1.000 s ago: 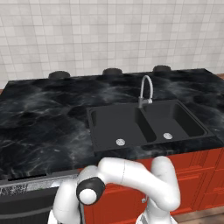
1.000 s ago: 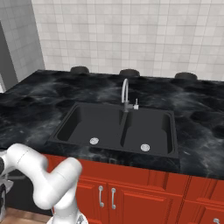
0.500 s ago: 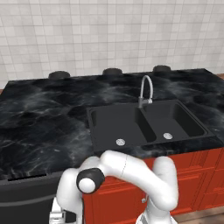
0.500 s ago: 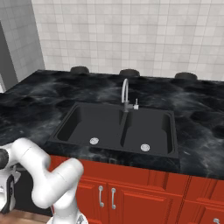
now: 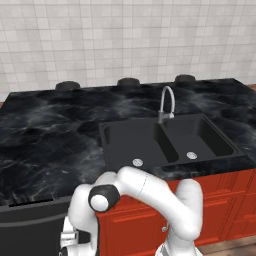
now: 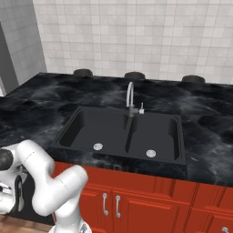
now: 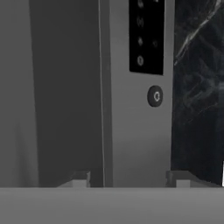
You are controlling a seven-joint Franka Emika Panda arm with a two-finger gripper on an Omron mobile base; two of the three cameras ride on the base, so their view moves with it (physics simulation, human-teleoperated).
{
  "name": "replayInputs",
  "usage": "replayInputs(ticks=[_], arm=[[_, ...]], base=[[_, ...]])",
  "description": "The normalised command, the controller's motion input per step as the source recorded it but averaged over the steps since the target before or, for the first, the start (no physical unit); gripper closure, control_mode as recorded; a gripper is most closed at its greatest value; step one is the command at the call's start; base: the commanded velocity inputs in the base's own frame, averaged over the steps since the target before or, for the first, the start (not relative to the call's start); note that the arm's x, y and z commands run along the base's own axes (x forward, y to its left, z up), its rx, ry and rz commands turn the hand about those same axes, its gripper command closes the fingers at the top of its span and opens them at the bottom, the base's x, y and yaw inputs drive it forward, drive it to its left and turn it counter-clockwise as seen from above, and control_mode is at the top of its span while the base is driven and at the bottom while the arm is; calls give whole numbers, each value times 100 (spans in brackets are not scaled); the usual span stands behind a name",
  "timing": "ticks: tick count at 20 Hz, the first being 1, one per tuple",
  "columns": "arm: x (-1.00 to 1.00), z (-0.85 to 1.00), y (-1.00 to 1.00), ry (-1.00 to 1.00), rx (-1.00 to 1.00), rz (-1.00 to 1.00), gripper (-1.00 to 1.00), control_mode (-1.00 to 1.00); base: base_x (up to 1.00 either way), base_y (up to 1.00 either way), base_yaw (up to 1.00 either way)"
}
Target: Pick up the cup and bowl from the counter, place them in the dishwasher, and close the dishwasher door.
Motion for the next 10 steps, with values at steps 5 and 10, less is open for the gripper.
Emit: replayInputs(ticks=[5, 10], arm=[[59, -2, -22, -7, -6, 0, -100, -100], [59, -3, -18, -6, -7, 0, -100, -100]], base=[[0, 0, 0], [0, 0, 0]])
